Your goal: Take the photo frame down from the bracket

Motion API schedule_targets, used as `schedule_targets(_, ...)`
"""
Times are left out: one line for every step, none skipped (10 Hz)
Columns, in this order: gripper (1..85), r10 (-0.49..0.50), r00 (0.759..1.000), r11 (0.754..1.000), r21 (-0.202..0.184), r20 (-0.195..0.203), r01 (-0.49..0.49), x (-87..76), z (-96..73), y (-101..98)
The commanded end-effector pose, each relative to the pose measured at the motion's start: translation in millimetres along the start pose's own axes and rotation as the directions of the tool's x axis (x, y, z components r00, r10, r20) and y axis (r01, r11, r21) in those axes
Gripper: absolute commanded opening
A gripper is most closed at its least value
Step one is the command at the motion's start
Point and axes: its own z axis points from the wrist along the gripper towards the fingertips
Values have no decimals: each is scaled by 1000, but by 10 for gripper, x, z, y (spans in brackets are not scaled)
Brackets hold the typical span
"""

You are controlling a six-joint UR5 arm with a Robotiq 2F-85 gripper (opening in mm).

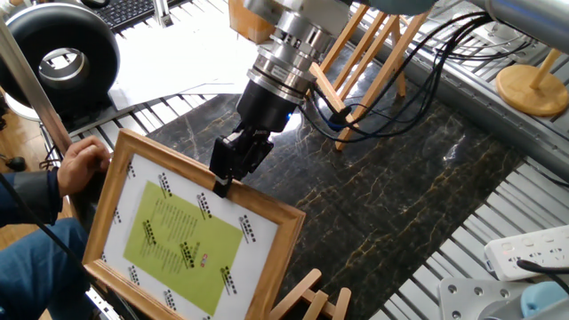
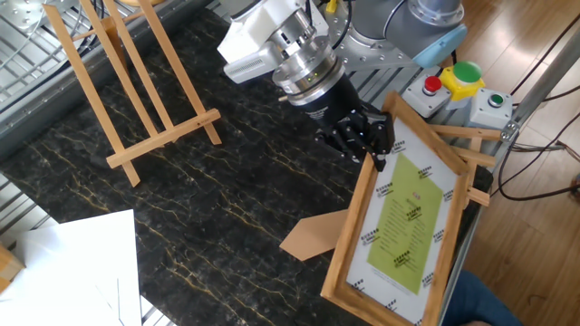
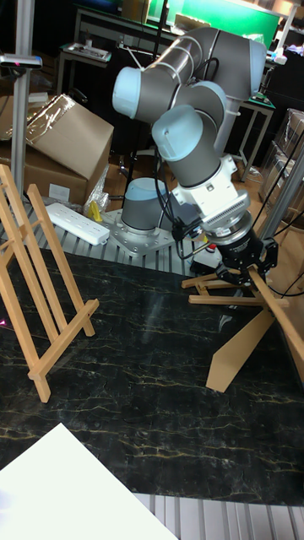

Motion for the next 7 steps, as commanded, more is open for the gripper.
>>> schedule_targets(13, -12, 1000, 999, 42, 3, 12, 10, -29, -147)
schedule_targets(13, -16, 1000, 998, 56, 0, 16, 22, -30, -187)
schedule_targets(13, -20, 1000, 997, 71, 0, 20, 23, -31, -234)
schedule_targets(13, -22, 1000, 997, 75, 0, 22, 18, -25, -250)
schedule_targets(13, -29, 1000, 997, 76, -1, 29, 10, -18, -260)
schedule_targets(13, -35, 999, 996, 82, -2, 35, 12, -15, -281)
schedule_targets(13, -27, 1000, 996, 82, -2, 27, 11, -16, -280)
